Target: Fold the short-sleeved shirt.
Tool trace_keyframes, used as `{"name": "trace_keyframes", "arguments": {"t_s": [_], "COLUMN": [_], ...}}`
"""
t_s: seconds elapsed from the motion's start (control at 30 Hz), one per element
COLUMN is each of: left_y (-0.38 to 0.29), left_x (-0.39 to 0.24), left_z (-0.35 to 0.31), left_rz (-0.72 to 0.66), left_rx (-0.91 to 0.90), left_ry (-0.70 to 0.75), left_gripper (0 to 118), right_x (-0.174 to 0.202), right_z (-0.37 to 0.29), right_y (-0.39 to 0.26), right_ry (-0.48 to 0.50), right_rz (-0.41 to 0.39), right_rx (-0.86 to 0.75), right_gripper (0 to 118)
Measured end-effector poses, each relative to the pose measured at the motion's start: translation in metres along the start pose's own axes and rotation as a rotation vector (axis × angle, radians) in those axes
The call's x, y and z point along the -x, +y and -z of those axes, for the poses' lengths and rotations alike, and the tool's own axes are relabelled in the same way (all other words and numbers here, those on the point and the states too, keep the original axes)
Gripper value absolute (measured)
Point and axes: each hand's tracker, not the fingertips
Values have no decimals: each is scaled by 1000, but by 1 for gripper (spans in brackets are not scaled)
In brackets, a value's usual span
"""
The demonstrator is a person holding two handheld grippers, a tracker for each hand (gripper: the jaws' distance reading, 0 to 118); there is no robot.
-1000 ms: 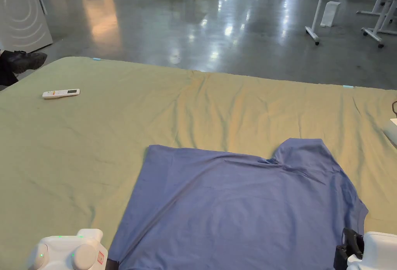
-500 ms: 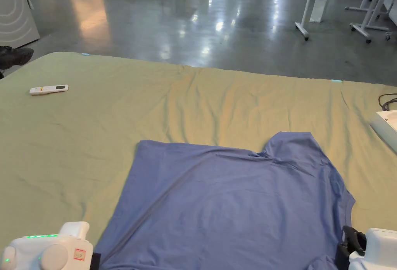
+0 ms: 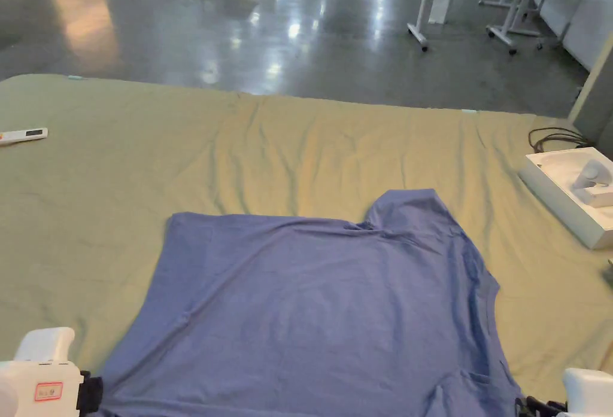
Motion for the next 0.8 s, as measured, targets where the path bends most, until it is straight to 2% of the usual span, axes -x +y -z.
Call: {"name": "trace_keyframes", "arguments": {"t_s": [0.07, 0.1, 0.2, 0.3, 0.33, 0.43, 0.47, 0.63, 0.73, 0.8], "left_y": [-1, -1, -5, -11, -12, -16, -17, -19, -19, -19], "left_x": [0, 4, 8, 10, 11, 13, 14, 11, 10, 8], "left_z": [3, 6, 12, 16, 18, 24, 25, 31, 31, 31], "left_rz": [8, 10, 10, 7, 6, 1, -5, -4, 8, 8], "left_rx": [8, 10, 24, 40, 44, 58, 60, 69, 70, 71], "left_ry": [9, 14, 25, 34, 37, 44, 43, 48, 51, 46], "left_gripper": [4, 4, 4, 4, 4, 4, 4, 4, 4, 4], "right_x": [-1, -1, -1, -5, -5, -6, -5, -6, -9, -13], "right_z": [13, 19, 42, 65, 68, 68, 63, 61, 52, 47], "right_y": [-10, -14, -27, -37, -41, -43, -41, -39, -40, -40], "right_ry": [-24, -34, -91, -81, -68, -31, -23, -4, -42, -49], "right_rz": [-17, -27, -38, -20, -9, 12, 0, -36, -86, -88], "right_rx": [85, 123, 244, 354, 372, 325, 313, 308, 290, 275], "right_gripper": [56, 59, 60, 60, 58, 33, 9, 3, 3, 3]}}
